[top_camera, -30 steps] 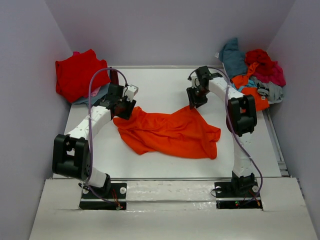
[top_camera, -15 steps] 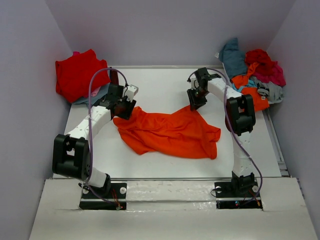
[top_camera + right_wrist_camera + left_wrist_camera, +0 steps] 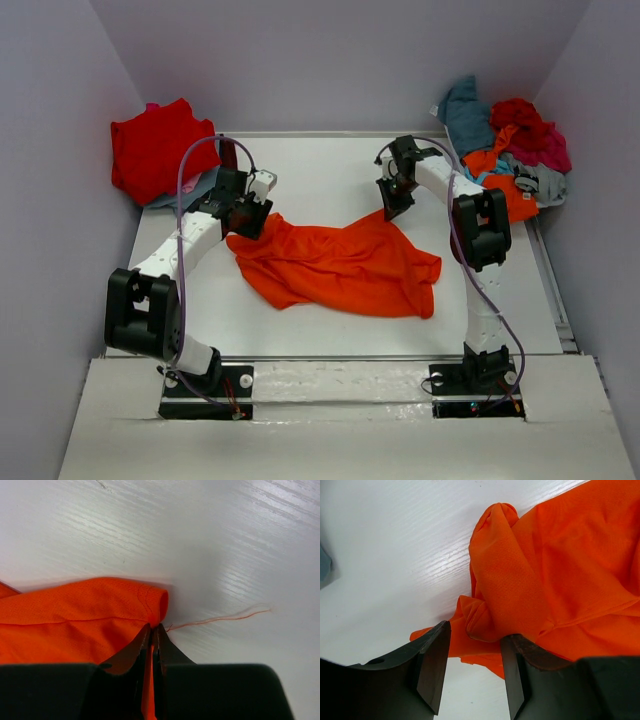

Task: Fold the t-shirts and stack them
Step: Flatten the tshirt out

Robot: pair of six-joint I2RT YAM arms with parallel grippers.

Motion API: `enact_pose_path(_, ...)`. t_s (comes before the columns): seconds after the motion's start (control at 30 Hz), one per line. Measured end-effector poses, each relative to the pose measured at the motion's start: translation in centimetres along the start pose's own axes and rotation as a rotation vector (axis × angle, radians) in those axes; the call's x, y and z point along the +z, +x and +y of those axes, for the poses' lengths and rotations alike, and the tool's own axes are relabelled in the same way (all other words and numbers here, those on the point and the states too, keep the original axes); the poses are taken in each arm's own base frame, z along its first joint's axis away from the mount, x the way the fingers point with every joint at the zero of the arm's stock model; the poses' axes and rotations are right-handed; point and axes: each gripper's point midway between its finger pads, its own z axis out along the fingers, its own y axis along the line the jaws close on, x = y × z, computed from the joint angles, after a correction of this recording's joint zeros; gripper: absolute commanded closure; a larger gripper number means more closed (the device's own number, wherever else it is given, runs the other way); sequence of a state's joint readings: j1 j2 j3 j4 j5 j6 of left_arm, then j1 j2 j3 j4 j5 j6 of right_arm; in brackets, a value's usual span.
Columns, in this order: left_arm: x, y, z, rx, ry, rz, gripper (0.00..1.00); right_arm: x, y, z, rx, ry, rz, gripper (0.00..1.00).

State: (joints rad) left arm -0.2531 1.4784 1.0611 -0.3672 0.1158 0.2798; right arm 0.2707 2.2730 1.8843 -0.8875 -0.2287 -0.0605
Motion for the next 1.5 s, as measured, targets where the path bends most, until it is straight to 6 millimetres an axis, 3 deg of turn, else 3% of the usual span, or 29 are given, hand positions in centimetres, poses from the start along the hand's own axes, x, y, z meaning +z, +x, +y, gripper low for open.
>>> enact_pose_path(0.23,0.0,0.0,0.0,0.0,0.0,0.0,0.45,-1.3,0.1,-0.4,-0.029,0.032,0.006,0.93)
enact_pose_path(0.6,0.3,0.3,0.3,-0.008,-0.004,0.011,0.44,-10.9,-4.1,0.2,-0.121,0.13,-0.2,0.93)
enact_pose_path(0.77,0.4,0.5,0.7,-0.018,-0.01,0.016,0.45,-13.2,-5.5,-0.8,-0.129,0.182,-0.263,0.93)
enact_pose_path(0.9,0.6,0.7,1.2,-0.029,-0.016,0.026,0.47,-13.9,-5.9,-2.1,-0.106,0.199,-0.279,0.93)
enact_pose_path(1.07,0.9,0.8,2.7,-0.061,-0.038,0.035,0.72,-13.8,-5.9,-3.9,-0.074,0.219,-0.274,0.93)
enact_pose_path(1.2,1.2,0.6,4.1,-0.091,-0.059,0.037,0.76,-13.2,-5.7,-4.8,-0.06,0.225,-0.259,0.93)
enact_pose_path(1.33,1.7,0.6,4.9,-0.11,-0.067,0.047,0.64,-12.9,-5.6,-5.0,-0.055,0.225,-0.252,0.93)
enact_pose_path(1.37,1.8,0.7,5.0,-0.115,-0.064,0.05,0.51,-12.9,-5.6,-5.0,-0.055,0.225,-0.251,0.93)
enact_pose_path(1.4,1.8,0.7,5.0,-0.115,-0.061,0.05,0.46,-12.9,-5.6,-5.0,-0.055,0.225,-0.252,0.93)
enact_pose_path(1.5,1.9,0.6,4.1,-0.109,-0.013,0.046,0.43,-12.9,-5.6,-5.0,-0.054,0.225,-0.252,0.93)
